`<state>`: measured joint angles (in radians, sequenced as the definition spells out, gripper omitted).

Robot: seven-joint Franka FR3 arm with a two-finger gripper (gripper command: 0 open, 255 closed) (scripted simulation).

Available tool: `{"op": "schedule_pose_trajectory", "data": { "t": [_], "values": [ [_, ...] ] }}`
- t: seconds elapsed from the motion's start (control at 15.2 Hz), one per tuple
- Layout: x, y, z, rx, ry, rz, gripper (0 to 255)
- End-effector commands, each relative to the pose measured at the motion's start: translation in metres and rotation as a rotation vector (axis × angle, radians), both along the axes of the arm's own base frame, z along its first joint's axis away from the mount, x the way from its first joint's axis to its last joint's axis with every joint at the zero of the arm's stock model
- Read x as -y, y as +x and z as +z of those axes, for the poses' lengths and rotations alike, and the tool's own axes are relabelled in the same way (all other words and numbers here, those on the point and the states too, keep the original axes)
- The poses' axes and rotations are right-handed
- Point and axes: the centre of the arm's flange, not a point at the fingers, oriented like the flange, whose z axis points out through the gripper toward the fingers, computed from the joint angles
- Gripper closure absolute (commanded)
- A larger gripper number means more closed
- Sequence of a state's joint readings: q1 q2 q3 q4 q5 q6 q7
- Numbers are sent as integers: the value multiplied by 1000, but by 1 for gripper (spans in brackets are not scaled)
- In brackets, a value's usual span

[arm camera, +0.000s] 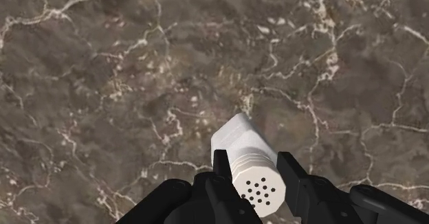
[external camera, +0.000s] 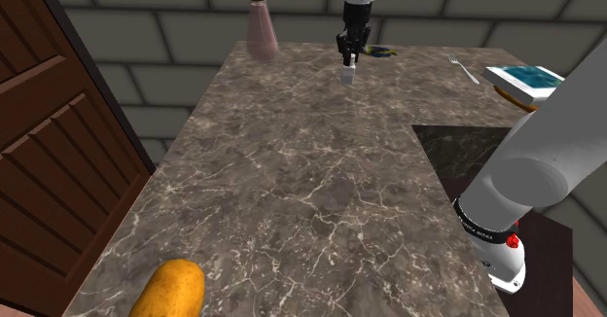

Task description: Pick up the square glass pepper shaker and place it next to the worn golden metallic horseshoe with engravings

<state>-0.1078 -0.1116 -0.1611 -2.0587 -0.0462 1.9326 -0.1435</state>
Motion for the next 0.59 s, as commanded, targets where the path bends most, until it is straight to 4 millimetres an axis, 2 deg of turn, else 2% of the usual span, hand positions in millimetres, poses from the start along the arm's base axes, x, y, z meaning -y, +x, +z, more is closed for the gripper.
{"op": "schedule_pose_trajectory", "data": {
  "t": [0.0, 0.07, 0.53],
  "values": [
    [0, 0, 0, 0, 0, 0, 255],
    [0, 0, 0, 0, 0, 0, 255],
    [0, 0, 37, 0, 0, 0, 255]
  ]
}}
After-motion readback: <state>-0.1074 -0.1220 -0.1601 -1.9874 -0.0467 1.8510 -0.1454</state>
